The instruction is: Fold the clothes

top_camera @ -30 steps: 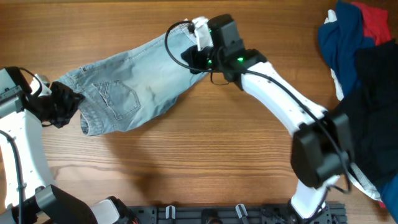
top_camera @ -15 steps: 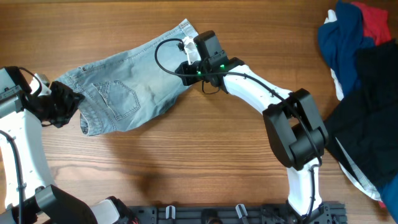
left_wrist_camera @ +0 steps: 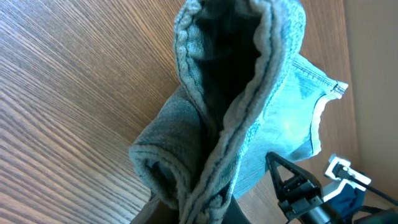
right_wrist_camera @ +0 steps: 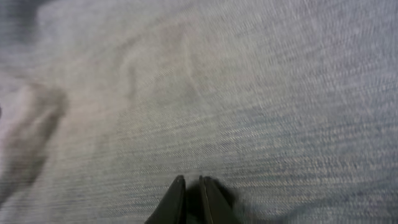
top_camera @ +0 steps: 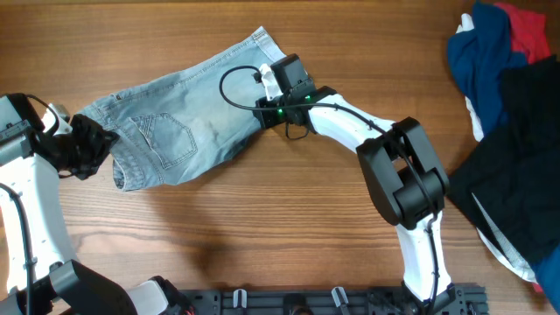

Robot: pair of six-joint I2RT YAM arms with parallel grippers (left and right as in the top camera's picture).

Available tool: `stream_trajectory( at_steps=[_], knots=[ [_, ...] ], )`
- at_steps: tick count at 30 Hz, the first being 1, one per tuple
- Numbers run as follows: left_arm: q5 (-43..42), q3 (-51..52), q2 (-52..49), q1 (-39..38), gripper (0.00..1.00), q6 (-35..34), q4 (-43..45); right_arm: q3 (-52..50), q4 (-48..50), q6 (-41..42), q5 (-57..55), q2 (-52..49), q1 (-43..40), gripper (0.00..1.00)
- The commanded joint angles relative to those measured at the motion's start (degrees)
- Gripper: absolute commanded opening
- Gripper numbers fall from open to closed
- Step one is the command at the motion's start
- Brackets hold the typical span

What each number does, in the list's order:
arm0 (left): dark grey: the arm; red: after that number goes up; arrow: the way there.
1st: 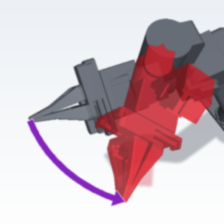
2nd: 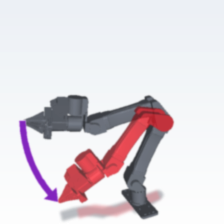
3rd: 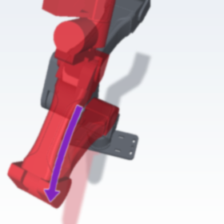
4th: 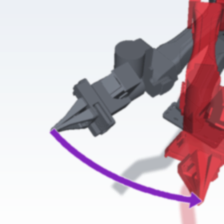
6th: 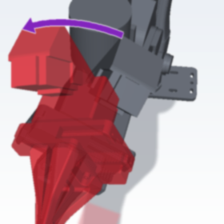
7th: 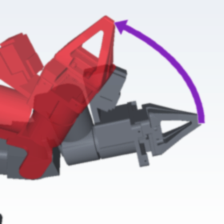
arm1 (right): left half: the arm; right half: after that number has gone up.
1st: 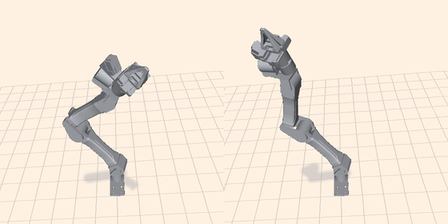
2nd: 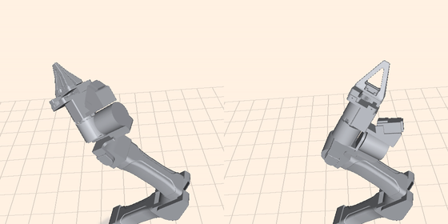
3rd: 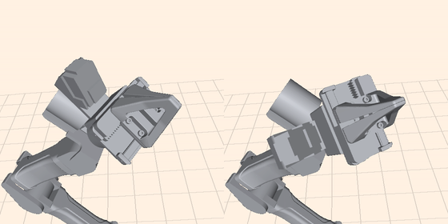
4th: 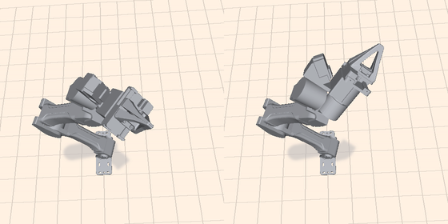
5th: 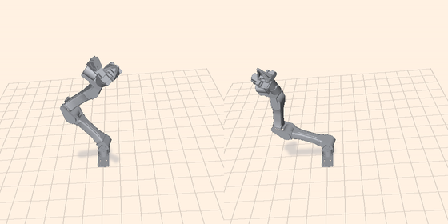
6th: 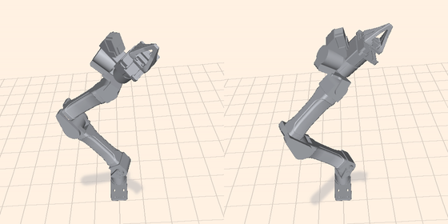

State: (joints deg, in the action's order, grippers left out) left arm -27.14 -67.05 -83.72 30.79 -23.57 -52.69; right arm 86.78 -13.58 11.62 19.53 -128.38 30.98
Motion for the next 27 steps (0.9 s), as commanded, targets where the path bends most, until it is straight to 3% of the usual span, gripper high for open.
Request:
stream_trajectory(
  at_steps=[1, 12, 21, 27],
  knots=[
    [0.0, -1.9, 1.3, 0.5, 0.04, 0.9, 0.3, 0.7, -3.1, -1.3, -4.4, -2.0, 0.1, 0.08],
    [4.5, -1.9, 1.3, 0.6, 0.04, 0.8, 1.7, 0.8, -12.5, -2.2, -5.8, -0.2, 0.1, 0.04],
    [4.7, -1.9, 1.3, 0.6, 0.04, 0.6, 7.0, 0.8, -26.3, -2.0, -5.7, 4.5, 0.5, 0.04],
    [4.7, -1.9, 0.5, 0.6, 0.04, 0.7, 7.1, 0.8, -26.1, -0.8, -7.5, 9.2, 3.0, 0.04]
  ],
)
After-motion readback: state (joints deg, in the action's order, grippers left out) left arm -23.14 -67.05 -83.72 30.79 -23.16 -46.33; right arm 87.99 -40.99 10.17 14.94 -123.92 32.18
